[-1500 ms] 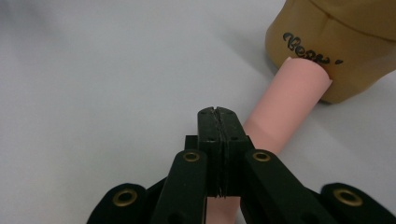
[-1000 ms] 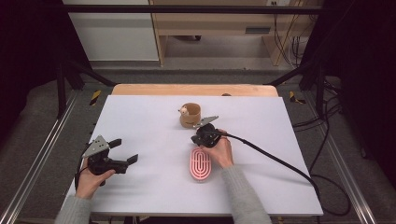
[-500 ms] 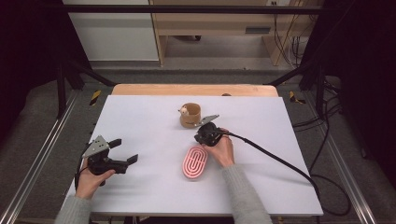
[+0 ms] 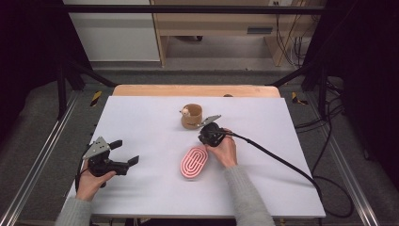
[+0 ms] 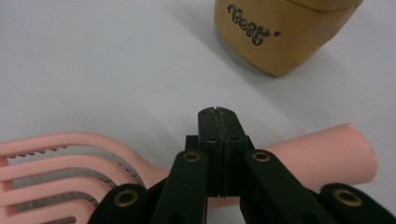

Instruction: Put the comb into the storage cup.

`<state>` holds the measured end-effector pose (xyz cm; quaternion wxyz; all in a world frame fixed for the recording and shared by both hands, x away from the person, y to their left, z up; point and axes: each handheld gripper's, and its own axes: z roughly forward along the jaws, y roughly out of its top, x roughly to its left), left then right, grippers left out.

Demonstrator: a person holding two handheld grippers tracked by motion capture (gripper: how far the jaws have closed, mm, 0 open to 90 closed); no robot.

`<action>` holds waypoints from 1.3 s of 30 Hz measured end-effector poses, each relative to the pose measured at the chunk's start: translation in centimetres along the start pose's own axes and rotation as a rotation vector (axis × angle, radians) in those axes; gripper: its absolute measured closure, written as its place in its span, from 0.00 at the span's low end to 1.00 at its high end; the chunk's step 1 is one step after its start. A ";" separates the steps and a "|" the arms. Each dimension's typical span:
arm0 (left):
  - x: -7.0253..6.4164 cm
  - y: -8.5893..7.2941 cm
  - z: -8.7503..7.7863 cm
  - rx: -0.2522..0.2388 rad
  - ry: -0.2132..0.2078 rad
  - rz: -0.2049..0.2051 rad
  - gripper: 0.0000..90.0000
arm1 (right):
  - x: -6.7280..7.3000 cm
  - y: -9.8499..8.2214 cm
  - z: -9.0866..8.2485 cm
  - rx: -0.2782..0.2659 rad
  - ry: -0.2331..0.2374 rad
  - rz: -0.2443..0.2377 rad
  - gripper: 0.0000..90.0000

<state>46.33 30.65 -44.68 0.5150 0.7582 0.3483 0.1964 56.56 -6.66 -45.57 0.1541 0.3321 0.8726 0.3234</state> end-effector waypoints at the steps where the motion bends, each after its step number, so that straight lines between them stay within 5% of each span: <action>1: 0.0 0.0 0.0 0.000 0.000 0.000 0.02 | 0.0 0.0 0.0 0.000 0.000 0.000 1.00; 39: 0.0 0.0 0.0 0.002 0.008 0.001 0.02 | -1.3 -1.9 -2.0 0.043 -0.064 0.005 1.00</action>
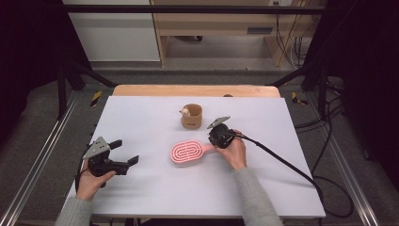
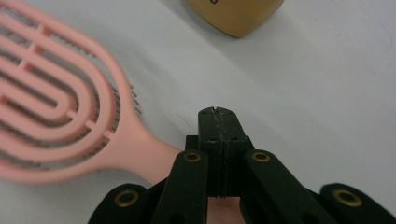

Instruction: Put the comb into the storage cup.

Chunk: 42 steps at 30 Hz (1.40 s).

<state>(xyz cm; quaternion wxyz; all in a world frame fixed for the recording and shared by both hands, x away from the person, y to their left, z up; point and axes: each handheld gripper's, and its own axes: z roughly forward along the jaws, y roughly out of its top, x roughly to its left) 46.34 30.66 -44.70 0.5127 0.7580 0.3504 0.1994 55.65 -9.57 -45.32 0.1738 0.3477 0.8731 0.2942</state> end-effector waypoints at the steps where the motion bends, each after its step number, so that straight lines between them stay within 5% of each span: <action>1: 0.0 0.0 0.0 0.000 0.000 0.001 0.02 | 0.0 -0.1 -0.1 -0.002 0.003 0.002 1.00; 42: -0.1 0.0 0.0 0.004 -0.001 0.003 0.02 | 2.7 -2.9 -2.1 -0.029 0.087 -0.033 0.99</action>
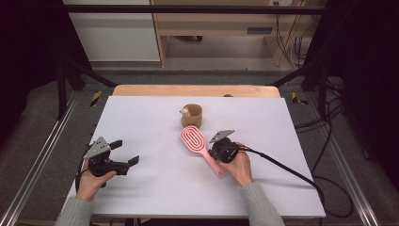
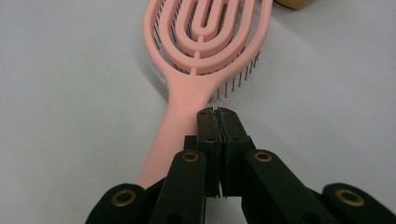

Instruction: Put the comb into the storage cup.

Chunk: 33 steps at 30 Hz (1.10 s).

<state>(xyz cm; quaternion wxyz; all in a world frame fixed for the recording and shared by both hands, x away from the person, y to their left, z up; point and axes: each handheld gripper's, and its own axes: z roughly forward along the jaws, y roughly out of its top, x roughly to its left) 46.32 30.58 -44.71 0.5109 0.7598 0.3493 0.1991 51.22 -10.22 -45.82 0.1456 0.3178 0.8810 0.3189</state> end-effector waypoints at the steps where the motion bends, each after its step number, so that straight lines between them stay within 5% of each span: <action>1: 0.0 0.0 0.0 0.000 -0.001 0.000 0.02 | 0.0 0.0 -0.1 -0.003 -0.002 0.003 0.99; 11: 0.0 0.0 0.0 -0.001 -0.002 0.001 0.02 | -0.7 0.1 -1.6 -0.076 -0.023 0.038 0.87; 21: 0.0 0.0 0.0 -0.002 -0.002 0.003 0.02 | -1.1 0.4 -3.5 -0.194 0.009 0.068 0.52; 26: 0.0 0.0 0.0 -0.002 -0.002 0.003 0.02 | -1.5 0.7 -3.9 -0.168 0.081 0.123 0.35; 33: 0.0 0.0 0.0 -0.003 -0.001 0.002 0.02 | -1.8 0.8 -3.9 -0.152 0.091 0.148 0.13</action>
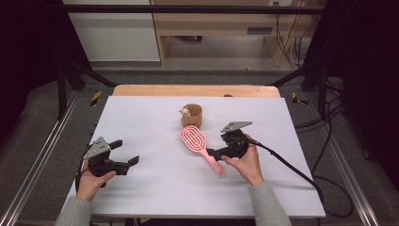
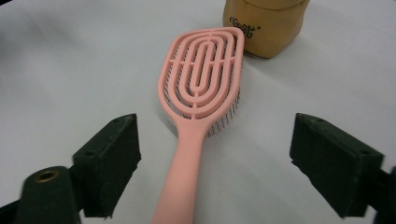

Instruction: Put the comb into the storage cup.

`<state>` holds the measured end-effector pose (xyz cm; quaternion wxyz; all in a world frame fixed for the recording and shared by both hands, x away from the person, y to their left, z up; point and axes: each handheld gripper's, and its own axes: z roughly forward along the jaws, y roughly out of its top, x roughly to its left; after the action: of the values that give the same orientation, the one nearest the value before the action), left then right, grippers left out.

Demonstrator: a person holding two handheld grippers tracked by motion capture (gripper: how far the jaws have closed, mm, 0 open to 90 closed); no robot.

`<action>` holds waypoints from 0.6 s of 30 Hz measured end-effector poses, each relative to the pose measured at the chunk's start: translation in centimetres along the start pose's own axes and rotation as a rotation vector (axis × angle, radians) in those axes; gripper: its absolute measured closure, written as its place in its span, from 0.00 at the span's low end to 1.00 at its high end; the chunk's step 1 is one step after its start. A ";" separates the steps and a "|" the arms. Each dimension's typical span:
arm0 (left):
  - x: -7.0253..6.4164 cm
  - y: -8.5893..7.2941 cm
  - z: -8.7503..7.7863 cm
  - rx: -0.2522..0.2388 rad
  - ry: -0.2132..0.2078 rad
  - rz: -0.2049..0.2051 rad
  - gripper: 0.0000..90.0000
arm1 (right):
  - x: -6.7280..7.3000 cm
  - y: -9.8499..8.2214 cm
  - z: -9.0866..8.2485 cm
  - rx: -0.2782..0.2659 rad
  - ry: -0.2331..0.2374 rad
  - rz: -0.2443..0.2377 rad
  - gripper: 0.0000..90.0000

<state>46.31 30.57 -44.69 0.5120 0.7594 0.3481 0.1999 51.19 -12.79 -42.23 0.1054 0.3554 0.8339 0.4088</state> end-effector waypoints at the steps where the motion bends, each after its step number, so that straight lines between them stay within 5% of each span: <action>1: 0.0 0.0 0.0 0.000 0.000 0.000 0.02 | 0.0 0.0 0.0 0.003 0.010 -0.004 0.12; 6: 0.0 0.0 0.0 0.000 0.000 0.000 0.02 | 0.3 0.0 -0.1 -0.023 0.002 -0.043 0.08; 18: 0.0 0.0 0.1 0.002 0.000 0.000 0.02 | 0.9 0.4 0.7 0.001 -0.035 -0.047 0.07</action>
<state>46.33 30.52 -44.72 0.5111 0.7601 0.3482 0.1996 51.07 -11.60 -42.26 0.1294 0.3430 0.8402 0.3996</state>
